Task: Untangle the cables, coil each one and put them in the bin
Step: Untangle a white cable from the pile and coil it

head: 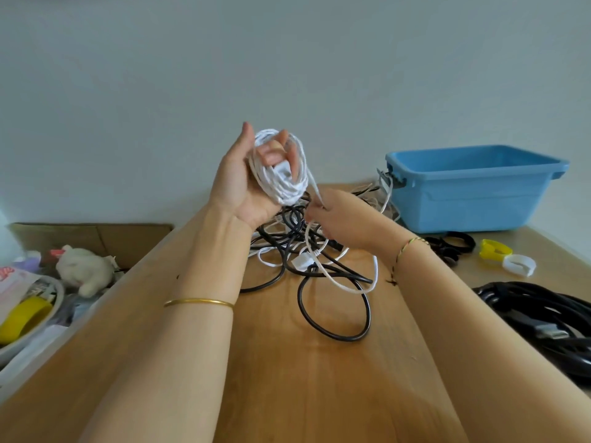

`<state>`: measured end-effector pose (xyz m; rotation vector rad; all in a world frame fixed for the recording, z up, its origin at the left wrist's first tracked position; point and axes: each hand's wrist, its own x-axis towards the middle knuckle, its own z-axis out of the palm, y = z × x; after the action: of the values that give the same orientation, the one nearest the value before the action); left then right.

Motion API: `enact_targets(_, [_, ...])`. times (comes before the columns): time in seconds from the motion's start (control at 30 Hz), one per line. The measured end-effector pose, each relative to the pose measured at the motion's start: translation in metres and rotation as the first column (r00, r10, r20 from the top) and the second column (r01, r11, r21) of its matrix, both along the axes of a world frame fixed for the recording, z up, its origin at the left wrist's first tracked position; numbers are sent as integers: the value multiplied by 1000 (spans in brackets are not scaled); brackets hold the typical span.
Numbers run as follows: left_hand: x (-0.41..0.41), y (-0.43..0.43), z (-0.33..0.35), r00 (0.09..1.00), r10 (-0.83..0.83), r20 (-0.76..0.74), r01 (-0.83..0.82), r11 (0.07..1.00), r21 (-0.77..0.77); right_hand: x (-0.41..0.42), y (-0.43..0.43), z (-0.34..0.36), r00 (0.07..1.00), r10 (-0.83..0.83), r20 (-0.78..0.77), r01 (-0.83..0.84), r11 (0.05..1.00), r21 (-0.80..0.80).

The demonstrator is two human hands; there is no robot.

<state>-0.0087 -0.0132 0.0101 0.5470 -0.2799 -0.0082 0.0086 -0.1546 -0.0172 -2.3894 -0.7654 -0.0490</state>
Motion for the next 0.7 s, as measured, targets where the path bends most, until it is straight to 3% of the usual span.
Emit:
enact_targets(0.1, [4, 3, 2, 981, 191, 37, -189, 981, -47, -9, 0, 2, 997, 76, -33, -79, 988, -131])
enact_targets(0.17, [7, 1, -1, 934, 355, 32, -357, 933, 50, -16, 3, 6, 992, 129, -9, -129, 975, -183])
enact_targets(0.23, [15, -2, -7, 848, 526, 72, -526, 817, 237, -20, 8, 9, 986, 166, 33, -153, 959, -238])
enact_targets(0.3, [21, -3, -13, 700, 664, 263, -689, 530, 494, -19, 10, 12, 981, 180, 78, -156, 956, -248])
enact_targets(0.37, [22, -2, -19, 570, 616, 544, -774, 178, 608, -17, 7, 16, 985, 142, 97, -124, 977, -172])
enact_targets(0.4, [22, -2, -20, 541, 555, 632, -786, 66, 614, -16, 4, 19, 989, 112, 98, -101, 989, -108])
enact_targets(0.47, [23, 2, -22, 528, 454, 718, -779, -79, 622, -15, -4, 24, 992, 52, 111, -57, 998, 38])
enact_targets(0.53, [22, 6, -21, 576, 377, 726, -719, -190, 669, -14, -13, 30, 992, -5, 129, -21, 980, 199])
enact_targets(0.6, [16, 7, -19, 678, 317, 663, -613, -253, 748, -13, -20, 33, 992, -33, 120, -11, 935, 354])
enact_targets(0.63, [12, 7, -18, 739, 301, 602, -558, -228, 798, -10, -23, 34, 993, -43, 111, -7, 909, 417])
enact_targets(0.7, [3, 5, -14, 891, 227, 393, -404, 0, 915, -7, -27, 32, 995, -65, 76, 17, 860, 510])
